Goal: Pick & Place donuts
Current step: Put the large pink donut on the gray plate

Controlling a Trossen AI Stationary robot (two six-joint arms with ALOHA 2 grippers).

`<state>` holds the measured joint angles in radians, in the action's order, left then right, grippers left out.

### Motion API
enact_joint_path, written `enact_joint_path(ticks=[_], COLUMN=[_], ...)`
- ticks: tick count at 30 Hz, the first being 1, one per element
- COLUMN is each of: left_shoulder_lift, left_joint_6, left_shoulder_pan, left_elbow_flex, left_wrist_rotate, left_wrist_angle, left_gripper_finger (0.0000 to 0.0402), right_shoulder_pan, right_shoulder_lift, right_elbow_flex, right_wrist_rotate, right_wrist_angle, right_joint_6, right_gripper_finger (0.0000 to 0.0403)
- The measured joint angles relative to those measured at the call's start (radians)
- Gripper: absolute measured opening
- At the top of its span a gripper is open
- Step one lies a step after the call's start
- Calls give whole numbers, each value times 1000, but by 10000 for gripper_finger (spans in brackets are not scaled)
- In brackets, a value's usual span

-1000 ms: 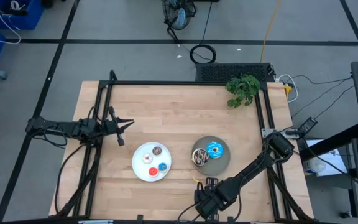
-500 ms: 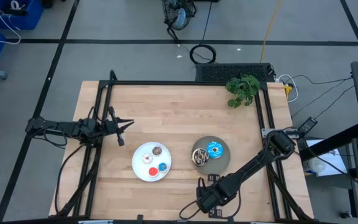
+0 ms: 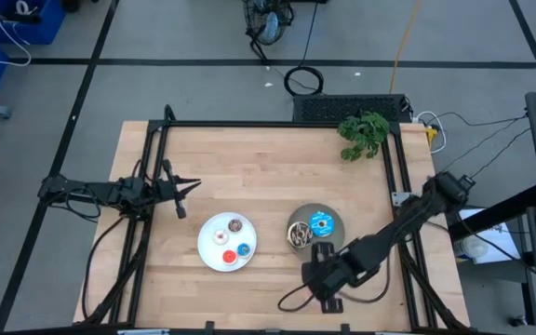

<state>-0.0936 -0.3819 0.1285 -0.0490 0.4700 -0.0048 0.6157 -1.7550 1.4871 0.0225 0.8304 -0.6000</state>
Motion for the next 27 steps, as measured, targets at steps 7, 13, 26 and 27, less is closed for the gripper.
enact_joint_path(ticks=[7,13,26,27], left_shoulder_lift=[0,0,0,0], left_joint_6=[1,1,1,1], left_shoulder_pan=[0,0,0,0], left_elbow_flex=[0,0,0,0], left_wrist_rotate=[0,0,0,0], left_wrist_angle=[0,-7,-7,-8], left_gripper_finger=[37,37,37,37], right_shoulder_pan=[-98,-166,-188,-185], right_shoulder_lift=[132,144,145,145], right_elbow_flex=[1,1,1,1], right_wrist_rotate=[157,131,52,52], right_wrist_angle=[111,156,164,164], right_joint_6=[13,52,33,29], right_gripper_finger=[5,6,5,6])
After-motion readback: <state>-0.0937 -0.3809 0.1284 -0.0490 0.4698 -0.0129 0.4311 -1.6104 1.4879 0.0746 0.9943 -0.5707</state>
